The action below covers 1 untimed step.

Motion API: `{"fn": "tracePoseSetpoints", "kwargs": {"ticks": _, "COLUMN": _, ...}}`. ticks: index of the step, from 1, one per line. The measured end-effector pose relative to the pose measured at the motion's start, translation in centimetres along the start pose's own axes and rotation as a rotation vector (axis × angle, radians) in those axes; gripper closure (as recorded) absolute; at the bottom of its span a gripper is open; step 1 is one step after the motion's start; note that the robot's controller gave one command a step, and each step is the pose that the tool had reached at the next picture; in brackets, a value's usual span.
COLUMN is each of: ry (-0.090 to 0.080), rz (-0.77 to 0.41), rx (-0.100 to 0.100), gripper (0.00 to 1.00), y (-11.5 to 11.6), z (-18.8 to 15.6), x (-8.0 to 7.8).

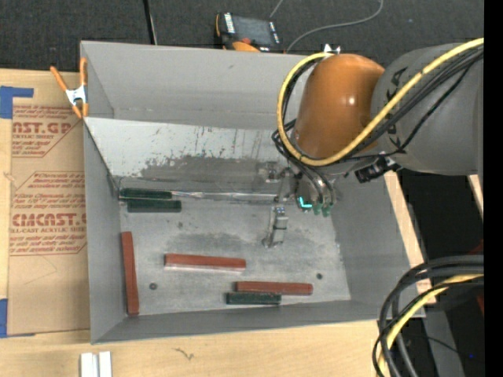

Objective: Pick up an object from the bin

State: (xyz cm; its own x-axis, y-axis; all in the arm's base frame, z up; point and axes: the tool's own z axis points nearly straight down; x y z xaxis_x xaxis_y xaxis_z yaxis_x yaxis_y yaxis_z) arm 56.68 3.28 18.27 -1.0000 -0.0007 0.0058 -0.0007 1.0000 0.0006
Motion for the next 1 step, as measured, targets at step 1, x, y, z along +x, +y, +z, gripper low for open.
{"fn": "tracePoseSetpoints", "kwargs": {"ticks": 1, "ry": 0.001, "rz": -0.173, "rx": -0.002, "gripper": 0.00, "y": 12.12, "z": 11.72, "x": 4.53}}
